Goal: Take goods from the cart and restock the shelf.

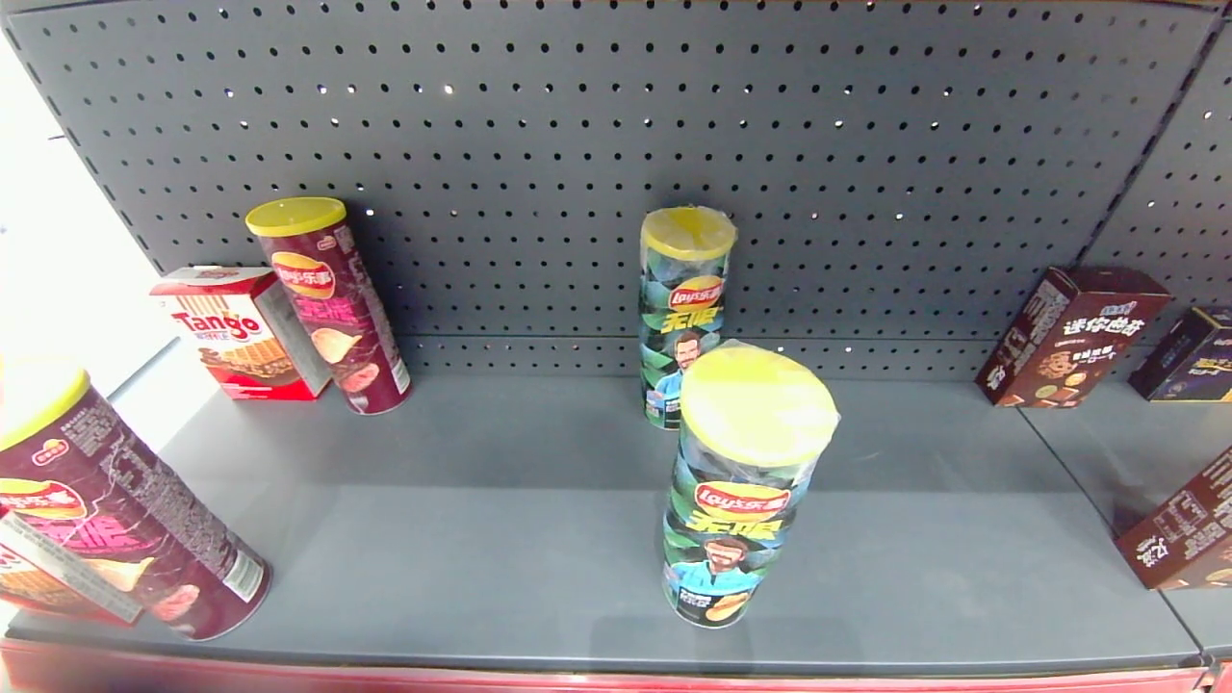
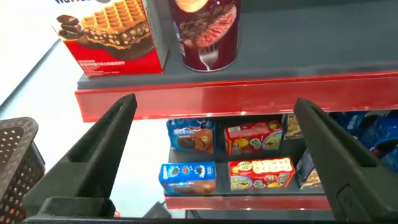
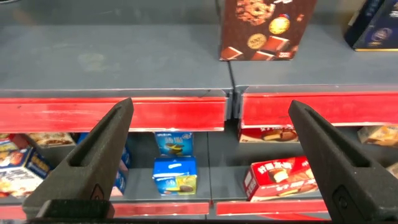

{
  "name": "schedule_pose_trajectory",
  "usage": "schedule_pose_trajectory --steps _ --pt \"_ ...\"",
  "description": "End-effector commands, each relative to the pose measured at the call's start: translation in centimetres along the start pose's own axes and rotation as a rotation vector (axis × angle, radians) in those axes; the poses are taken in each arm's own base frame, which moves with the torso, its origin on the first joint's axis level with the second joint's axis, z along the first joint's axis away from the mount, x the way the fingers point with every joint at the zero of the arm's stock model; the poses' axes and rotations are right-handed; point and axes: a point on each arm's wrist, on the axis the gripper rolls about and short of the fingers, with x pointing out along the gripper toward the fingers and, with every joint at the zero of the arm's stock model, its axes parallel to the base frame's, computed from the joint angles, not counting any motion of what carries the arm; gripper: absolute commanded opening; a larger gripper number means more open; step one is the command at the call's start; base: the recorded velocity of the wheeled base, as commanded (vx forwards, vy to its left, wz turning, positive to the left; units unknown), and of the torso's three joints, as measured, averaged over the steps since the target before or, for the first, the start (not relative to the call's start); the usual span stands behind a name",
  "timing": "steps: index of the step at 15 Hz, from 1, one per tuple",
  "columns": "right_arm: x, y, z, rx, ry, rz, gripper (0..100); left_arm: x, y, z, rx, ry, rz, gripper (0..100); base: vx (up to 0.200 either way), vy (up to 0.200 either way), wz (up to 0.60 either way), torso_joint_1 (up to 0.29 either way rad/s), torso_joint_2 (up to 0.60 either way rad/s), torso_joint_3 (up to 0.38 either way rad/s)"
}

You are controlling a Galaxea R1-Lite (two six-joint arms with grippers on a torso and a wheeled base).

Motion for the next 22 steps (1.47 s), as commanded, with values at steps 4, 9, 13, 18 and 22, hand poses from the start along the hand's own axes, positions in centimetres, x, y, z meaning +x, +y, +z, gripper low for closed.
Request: schedule_pose_trajectory --steps 4,9,13,18,22 --pt "2.1 0.2 15.7 0.027 -0.123 0.074 100 0.0 0.0 0.0 0.007 -0.002 -0.003 100 0.0 0.0 0.0 0.0 0.0 0.0" --pt "10.1 2.7 19.4 -0.139 0.068 0.422 100 0.0 0.0 0.0 0.0 0.001 -0.003 100 0.0 0.0 0.0 0.0 0.0 0.0" --pt "12.6 5.3 18.4 -0.175 0.174 0.589 100 0.0 0.0 0.0 0.0 0.001 -0.005 100 0.0 0.0 0.0 0.0 0.0 0.0" --pt "14.5 8.9 15.7 -0.225 0.318 0.765 100 0.0 -0.1 0.0 -0.002 -0.004 -0.041 100 0.0 0.0 0.0 0.0 0.0 0.0" --pt "15.4 10.6 14.8 -0.242 0.348 0.815 100 0.0 -0.1 0.0 0.0 -0.005 -0.051 100 0.0 0.0 0.0 0.0 0.0 0.0"
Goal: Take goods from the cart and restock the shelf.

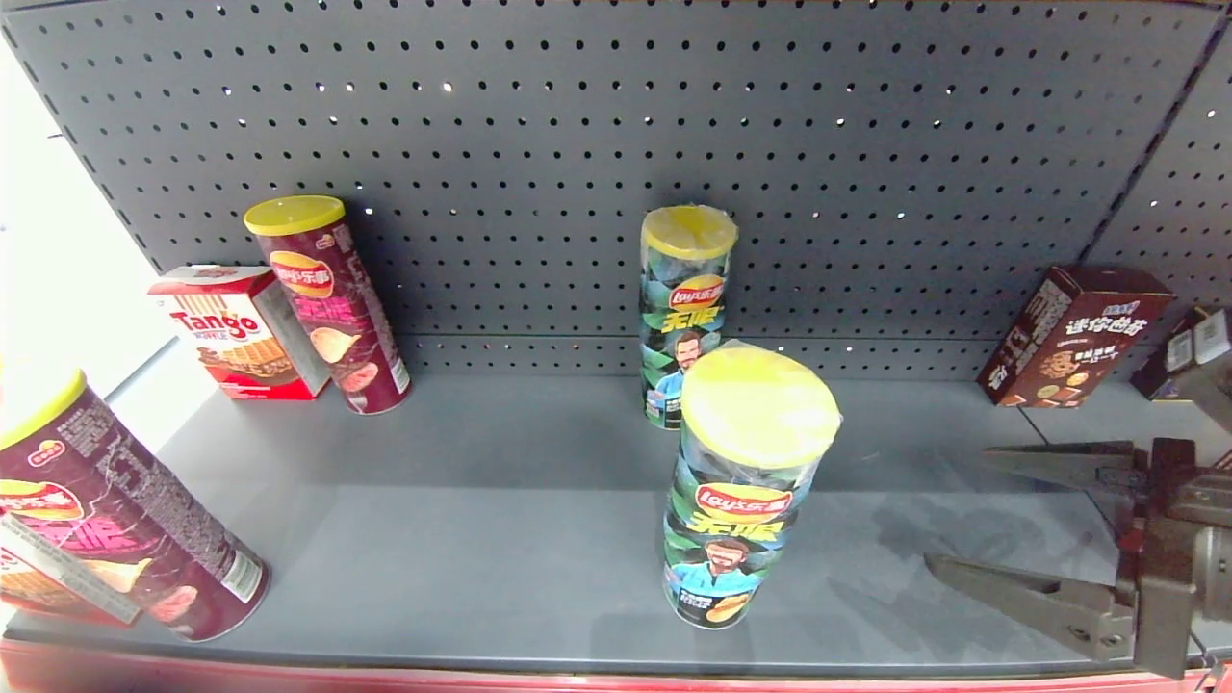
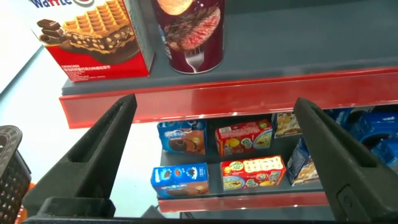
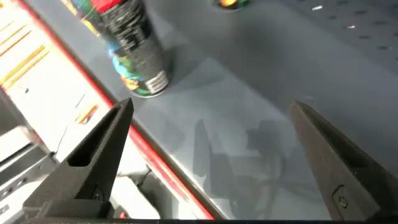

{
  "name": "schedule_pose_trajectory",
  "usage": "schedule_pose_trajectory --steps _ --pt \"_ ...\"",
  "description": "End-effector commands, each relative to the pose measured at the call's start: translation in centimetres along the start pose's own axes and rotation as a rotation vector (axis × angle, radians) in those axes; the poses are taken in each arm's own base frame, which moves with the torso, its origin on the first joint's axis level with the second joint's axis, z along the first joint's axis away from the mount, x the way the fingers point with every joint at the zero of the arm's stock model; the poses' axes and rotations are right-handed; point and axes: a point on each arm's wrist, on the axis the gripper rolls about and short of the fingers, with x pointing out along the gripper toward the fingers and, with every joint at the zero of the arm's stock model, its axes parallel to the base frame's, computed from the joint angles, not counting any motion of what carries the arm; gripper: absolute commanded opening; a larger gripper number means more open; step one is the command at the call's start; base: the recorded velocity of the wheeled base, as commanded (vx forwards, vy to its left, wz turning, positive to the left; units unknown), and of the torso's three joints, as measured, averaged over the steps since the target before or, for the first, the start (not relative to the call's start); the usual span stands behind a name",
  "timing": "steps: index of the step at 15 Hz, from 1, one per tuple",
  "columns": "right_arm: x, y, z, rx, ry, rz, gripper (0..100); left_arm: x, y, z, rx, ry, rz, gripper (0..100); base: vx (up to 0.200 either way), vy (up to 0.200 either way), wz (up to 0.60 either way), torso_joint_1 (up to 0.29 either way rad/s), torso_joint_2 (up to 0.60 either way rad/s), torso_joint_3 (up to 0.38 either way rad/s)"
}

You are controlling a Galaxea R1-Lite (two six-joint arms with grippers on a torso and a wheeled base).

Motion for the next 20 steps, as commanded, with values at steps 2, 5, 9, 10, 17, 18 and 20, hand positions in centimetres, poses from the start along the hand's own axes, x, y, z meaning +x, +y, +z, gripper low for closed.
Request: schedule_pose_trajectory --steps 2,5,9,10,17,18,20 --pt "2.0 0.6 -0.5 -0.009 0.066 0.054 100 0.0 0.0 0.0 0.0 0.002 0.0 100 0.0 0.0 0.0 0.0 0.0 0.0" --pt "3.2 1.0 -0.6 -0.016 0.087 0.079 100 0.0 0.0 0.0 -0.001 0.002 0.002 100 0.0 0.0 0.0 0.0 0.0 0.0" --pt "4.3 1.1 -0.6 -0.019 0.108 0.084 100 0.0 0.0 0.0 -0.001 0.001 0.002 100 0.0 0.0 0.0 0.0 0.0 0.0" --pt "4.5 1.1 -0.6 -0.019 0.111 0.084 100 0.0 0.0 0.0 -0.001 0.001 0.002 100 0.0 0.0 0.0 0.0 0.0 0.0" --pt "6.7 1.0 0.2 -0.02 0.122 0.09 100 0.0 0.0 0.0 -0.001 0.002 0.002 100 0.0 0.0 0.0 0.0 0.0 0.0" --pt "7.1 0.9 0.3 -0.02 0.12 0.088 100 0.0 0.0 0.0 -0.001 0.001 0.002 100 0.0 0.0 0.0 0.0 0.0 0.0" --pt "7.7 0.8 0.4 -0.018 0.128 0.088 100 0.0 0.0 0.0 -0.003 0.002 0.002 100 0.0 0.0 0.0 0.0 0.0 0.0"
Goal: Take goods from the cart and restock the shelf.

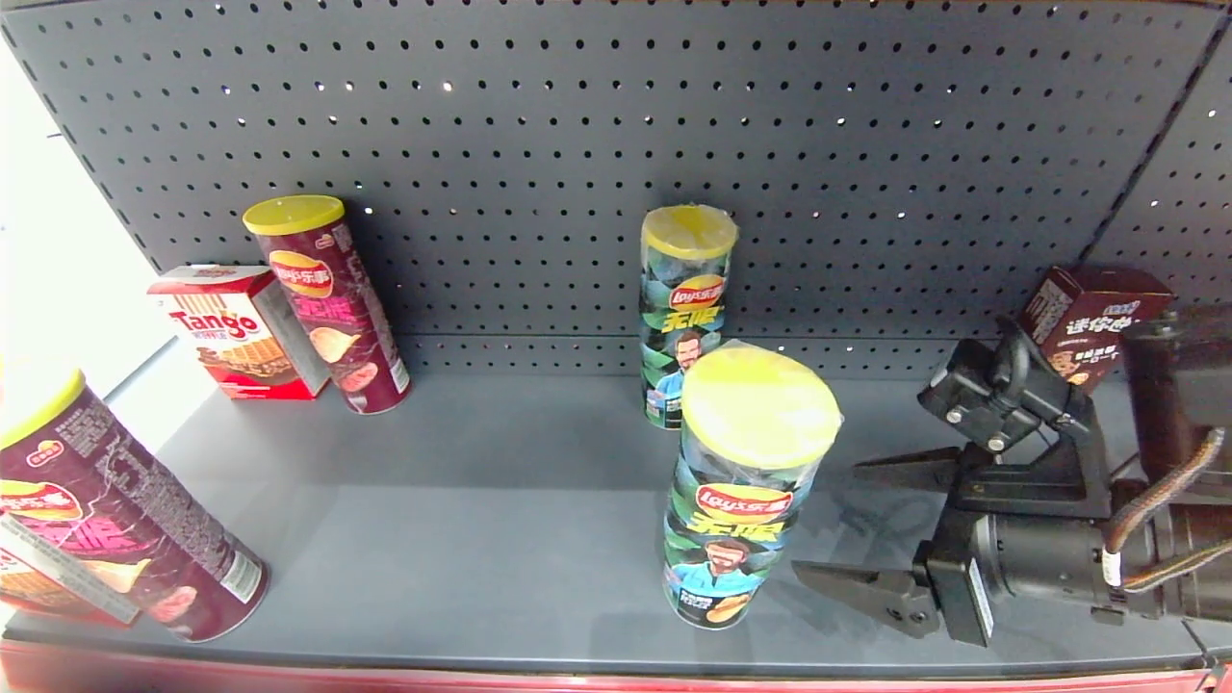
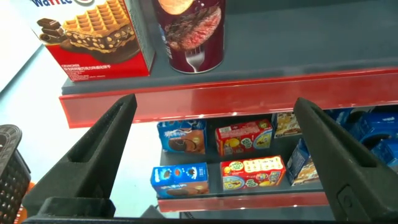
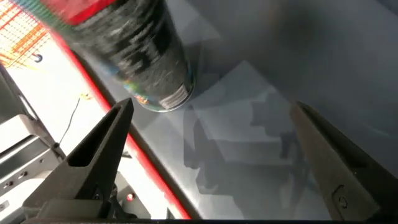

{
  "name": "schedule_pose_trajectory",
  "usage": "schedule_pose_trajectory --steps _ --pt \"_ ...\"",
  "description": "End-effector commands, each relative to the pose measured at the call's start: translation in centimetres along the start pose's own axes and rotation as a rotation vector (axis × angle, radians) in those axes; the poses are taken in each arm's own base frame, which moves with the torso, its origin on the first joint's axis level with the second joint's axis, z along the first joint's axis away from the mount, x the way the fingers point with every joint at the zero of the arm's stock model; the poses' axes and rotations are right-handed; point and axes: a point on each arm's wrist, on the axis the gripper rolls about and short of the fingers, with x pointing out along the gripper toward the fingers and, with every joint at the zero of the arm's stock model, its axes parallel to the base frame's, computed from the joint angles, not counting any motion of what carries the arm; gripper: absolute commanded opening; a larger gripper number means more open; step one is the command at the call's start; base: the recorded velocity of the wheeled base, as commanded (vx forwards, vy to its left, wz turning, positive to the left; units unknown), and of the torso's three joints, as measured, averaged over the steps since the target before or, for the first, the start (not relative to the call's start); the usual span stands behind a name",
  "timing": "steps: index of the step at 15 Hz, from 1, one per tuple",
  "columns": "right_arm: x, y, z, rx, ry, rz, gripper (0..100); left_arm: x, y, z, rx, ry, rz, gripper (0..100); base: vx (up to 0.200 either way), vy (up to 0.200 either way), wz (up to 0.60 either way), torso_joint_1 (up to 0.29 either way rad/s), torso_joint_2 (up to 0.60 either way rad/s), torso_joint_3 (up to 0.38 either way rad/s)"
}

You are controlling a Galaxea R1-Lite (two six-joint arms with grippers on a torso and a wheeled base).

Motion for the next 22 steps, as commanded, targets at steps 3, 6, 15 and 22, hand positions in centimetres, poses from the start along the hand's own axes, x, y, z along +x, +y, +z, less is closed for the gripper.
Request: schedule_pose_trajectory --steps 3,6,15,22 --pt "1.3 -0.1 -0.1 0.003 0.03 0.006 100 0.0 0.0 0.0 -0.012 0.002 0.0 100 0.0 0.0 0.0 0.0 0.0 0.0" --pt "1.6 -0.2 -0.1 0.003 0.026 0.0 100 0.0 0.0 0.0 -0.012 0.002 0.0 100 0.0 0.0 0.0 0.0 0.0 0.0" --pt "0.9 -0.6 -0.2 0.011 0.014 -0.022 100 0.0 0.0 0.0 -0.012 0.002 -0.002 100 0.0 0.0 0.0 0.0 0.0 0.0" --pt "2.0 -0.6 0.2 0.008 0.023 -0.012 100 0.0 0.0 0.0 -0.018 0.0 0.0 100 0.0 0.0 0.0 0.0 0.0 0.0"
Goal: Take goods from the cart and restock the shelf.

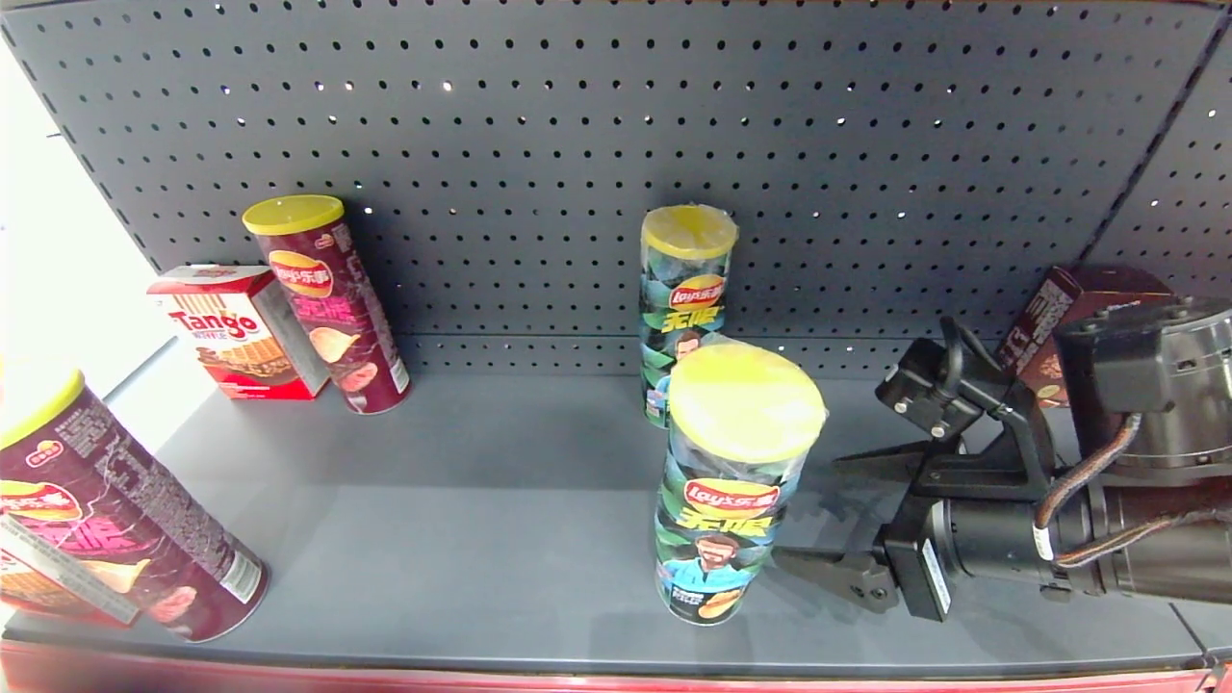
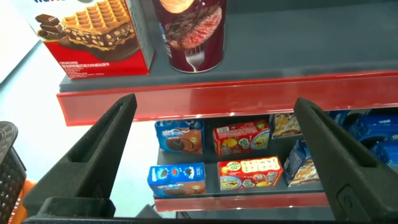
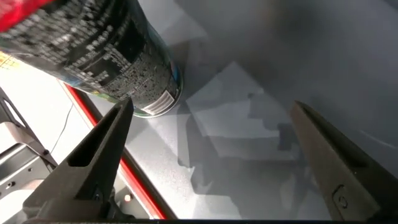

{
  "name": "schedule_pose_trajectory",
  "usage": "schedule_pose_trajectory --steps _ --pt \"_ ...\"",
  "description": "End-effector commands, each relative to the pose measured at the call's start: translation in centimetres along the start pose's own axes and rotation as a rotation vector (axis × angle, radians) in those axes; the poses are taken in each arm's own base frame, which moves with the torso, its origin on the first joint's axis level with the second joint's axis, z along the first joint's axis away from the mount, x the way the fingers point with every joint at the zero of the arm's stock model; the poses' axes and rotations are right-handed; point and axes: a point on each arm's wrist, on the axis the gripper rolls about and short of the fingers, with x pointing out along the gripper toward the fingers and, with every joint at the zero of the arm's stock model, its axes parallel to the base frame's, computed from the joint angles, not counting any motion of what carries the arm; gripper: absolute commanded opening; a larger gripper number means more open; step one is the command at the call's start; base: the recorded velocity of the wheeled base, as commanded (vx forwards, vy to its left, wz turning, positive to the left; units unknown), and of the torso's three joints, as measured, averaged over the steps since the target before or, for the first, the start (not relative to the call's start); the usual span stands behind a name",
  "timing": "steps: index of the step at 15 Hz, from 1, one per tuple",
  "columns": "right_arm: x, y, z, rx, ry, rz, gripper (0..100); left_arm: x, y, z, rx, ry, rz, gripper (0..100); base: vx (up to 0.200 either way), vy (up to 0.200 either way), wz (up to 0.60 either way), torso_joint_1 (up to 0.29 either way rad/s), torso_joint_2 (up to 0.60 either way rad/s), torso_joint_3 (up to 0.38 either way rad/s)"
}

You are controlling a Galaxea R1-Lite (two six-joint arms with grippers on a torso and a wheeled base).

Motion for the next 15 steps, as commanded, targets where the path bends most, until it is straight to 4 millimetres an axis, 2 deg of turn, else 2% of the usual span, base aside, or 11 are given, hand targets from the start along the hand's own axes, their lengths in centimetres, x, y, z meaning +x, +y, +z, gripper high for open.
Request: schedule_pose_trajectory --steps 1,15 --pt "0.16 0.08 -0.02 -0.002 0.004 0.005 100 0.02 0.0 -0.02 -0.001 0.002 0.0 100 0.0 0.0 0.0 0.0 0.0 0.0" --pt "0.79 0.21 -0.13 -0.004 0.02 0.014 100 0.0 0.0 0.02 -0.001 0.001 -0.002 100 0.0 0.0 0.0 0.0 0.0 0.0"
